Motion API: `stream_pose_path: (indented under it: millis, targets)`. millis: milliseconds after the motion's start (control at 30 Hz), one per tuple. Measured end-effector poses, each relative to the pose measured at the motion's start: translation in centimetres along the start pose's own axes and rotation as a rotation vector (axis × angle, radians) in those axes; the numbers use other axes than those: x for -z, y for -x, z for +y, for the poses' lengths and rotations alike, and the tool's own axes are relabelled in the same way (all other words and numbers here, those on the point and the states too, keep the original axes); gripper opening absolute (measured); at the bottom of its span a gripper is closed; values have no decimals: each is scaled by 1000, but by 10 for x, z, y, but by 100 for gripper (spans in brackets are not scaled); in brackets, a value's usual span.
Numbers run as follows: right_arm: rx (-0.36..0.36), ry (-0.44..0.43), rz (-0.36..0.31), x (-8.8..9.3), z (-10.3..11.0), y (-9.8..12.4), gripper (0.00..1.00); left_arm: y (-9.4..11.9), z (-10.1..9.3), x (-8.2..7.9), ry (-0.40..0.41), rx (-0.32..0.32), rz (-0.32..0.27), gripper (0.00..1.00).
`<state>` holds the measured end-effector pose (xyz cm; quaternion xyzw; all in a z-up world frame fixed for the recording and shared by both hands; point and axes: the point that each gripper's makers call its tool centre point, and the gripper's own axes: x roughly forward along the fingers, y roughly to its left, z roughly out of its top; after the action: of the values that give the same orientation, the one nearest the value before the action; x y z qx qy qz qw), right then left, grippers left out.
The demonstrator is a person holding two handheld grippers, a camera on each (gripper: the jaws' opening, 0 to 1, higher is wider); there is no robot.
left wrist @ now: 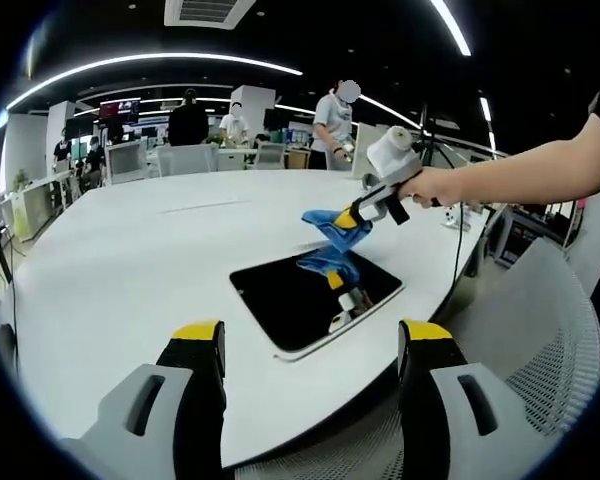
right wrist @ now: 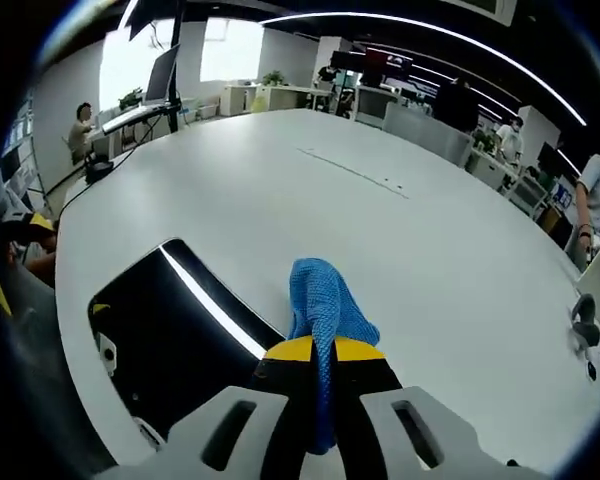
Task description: Wipe the mirror surface with the cleaning cloth until all visible marks leave the cleaned area.
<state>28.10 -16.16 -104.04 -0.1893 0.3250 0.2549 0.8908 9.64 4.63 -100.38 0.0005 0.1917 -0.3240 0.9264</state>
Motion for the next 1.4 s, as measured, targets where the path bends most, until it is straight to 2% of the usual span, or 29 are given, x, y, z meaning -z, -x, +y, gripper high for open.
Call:
stream_pose_path:
  millis: [167, 333, 700, 933, 1400]
  targets:
    - [3, 16, 4, -2, 1, 9, 0, 0, 1, -1, 1, -4, -4, 68]
    - [4, -6, -6, -4, 0, 18, 0, 0, 1, -1, 2, -10, -8, 68]
    - [42, -31, 3, 5, -11, 34, 0, 1, 1, -1, 6, -9, -9, 68]
    - [70, -45, 7, 19, -24, 45, 0, 1, 2, -2, 7, -10, -12, 68]
    - [69, -119, 53, 56, -26, 47, 0, 1, 2, -1, 6, -9, -5, 68]
